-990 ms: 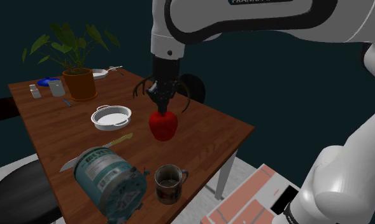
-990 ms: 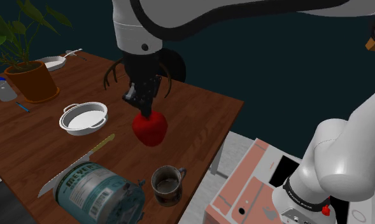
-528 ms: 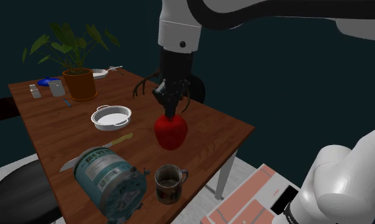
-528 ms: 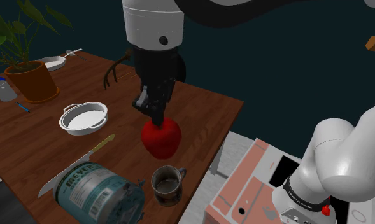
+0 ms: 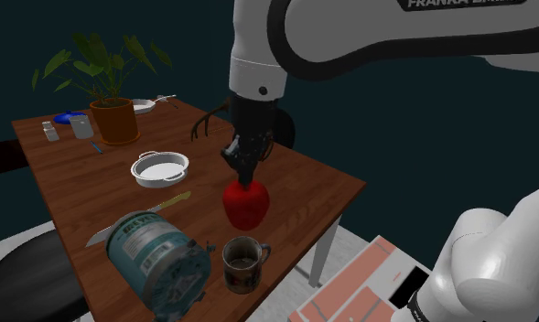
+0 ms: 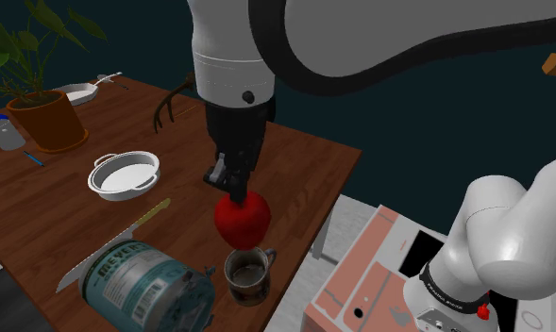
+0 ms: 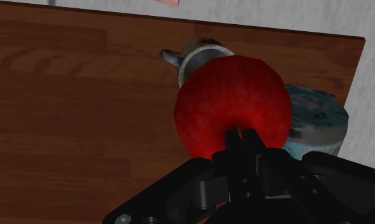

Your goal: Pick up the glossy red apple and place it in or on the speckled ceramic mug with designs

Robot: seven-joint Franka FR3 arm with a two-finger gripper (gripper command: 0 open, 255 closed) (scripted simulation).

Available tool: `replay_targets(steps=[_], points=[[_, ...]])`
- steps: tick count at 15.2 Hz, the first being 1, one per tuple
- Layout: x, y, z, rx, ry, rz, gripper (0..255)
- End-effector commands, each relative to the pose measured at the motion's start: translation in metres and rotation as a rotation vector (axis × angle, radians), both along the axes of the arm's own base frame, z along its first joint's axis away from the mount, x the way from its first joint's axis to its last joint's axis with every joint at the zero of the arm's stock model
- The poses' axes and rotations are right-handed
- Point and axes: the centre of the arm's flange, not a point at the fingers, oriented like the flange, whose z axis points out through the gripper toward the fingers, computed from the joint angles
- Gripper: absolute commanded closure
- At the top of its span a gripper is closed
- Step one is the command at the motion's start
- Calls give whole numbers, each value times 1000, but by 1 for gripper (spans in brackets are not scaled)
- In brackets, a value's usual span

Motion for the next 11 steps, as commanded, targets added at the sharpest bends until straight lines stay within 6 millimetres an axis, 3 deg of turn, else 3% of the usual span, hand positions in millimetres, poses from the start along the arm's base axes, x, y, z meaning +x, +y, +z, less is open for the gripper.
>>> replay_targets(steps=[1,11], points=[[-1,0,-11,0,-1,0,255],[-1,0,-64,0,-1,0,255]])
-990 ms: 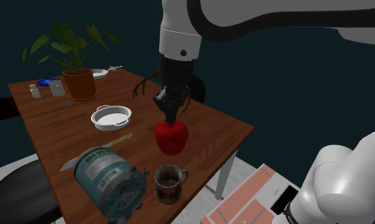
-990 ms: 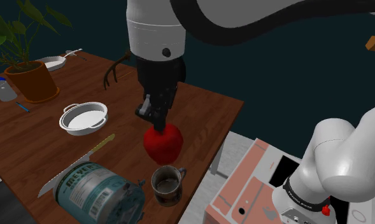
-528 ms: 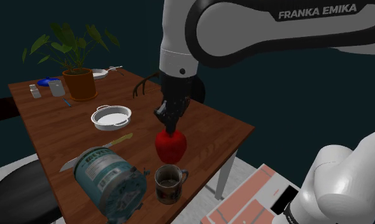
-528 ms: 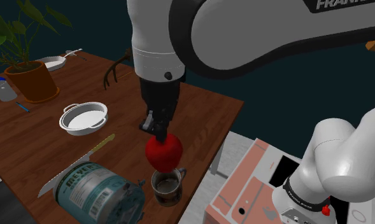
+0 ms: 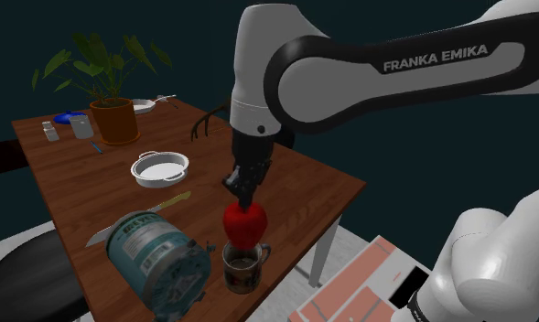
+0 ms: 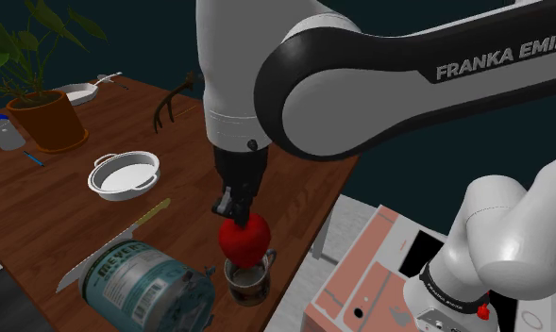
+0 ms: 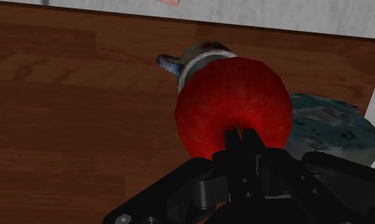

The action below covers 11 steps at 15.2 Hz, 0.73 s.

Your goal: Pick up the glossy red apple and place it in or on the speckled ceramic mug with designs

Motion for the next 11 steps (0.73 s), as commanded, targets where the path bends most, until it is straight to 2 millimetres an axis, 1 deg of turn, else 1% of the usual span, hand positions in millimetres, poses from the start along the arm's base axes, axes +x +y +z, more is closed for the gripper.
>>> replay_targets(steps=[1,6,11], points=[[0,0,-11,0,-1,0,255],[0,0,-38,0,-1,0,255],[0,0,-38,0,-1,0,255]])
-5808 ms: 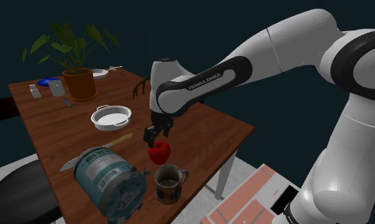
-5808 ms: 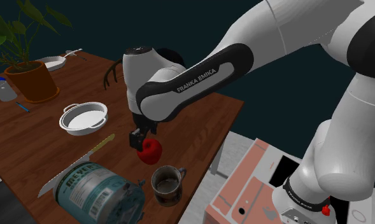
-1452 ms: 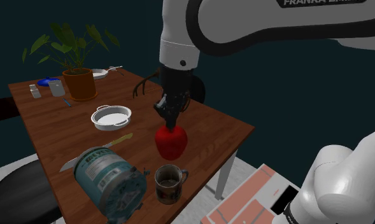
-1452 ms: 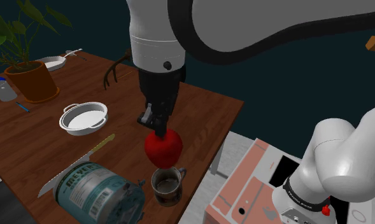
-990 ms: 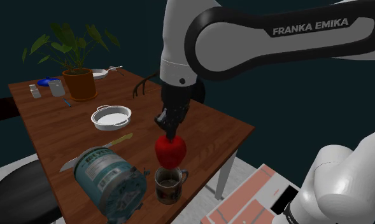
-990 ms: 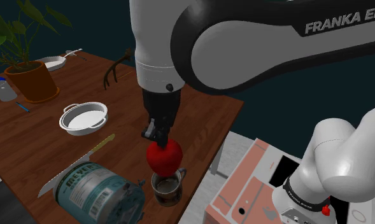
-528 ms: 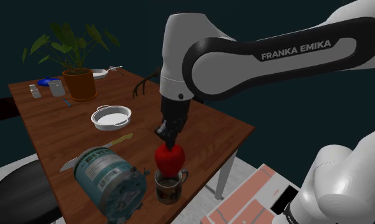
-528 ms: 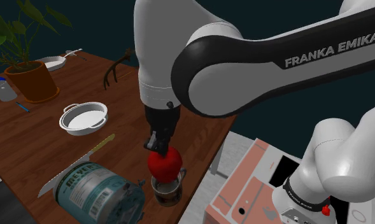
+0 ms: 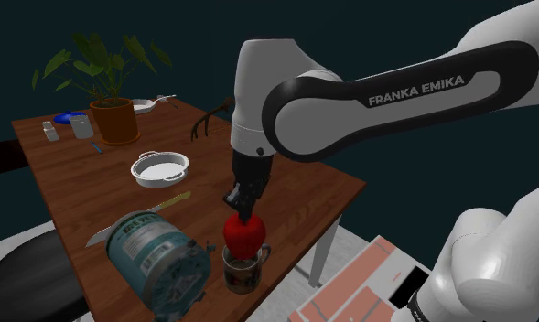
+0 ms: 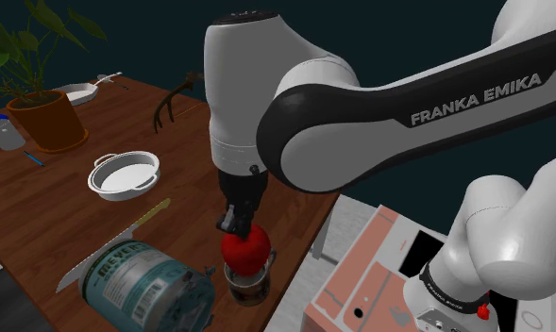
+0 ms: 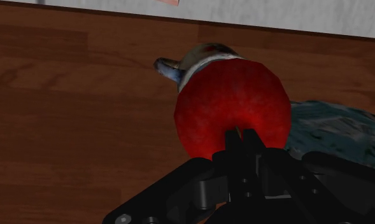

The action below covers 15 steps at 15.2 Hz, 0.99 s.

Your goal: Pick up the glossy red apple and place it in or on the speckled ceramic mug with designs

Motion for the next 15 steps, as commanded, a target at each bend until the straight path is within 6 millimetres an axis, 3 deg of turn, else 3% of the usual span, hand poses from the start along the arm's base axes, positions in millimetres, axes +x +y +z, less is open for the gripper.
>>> replay_targets(steps=[1,3,4,9,13,15], points=[[0,0,0,0,0,0,255],[0,0,0,0,0,0,255],[0,0,0,0,0,0,0],[0,0,0,0,0,0,0],[-2,-4,50,0,0,0,0],[-2,-4,50,0,0,0,0]])
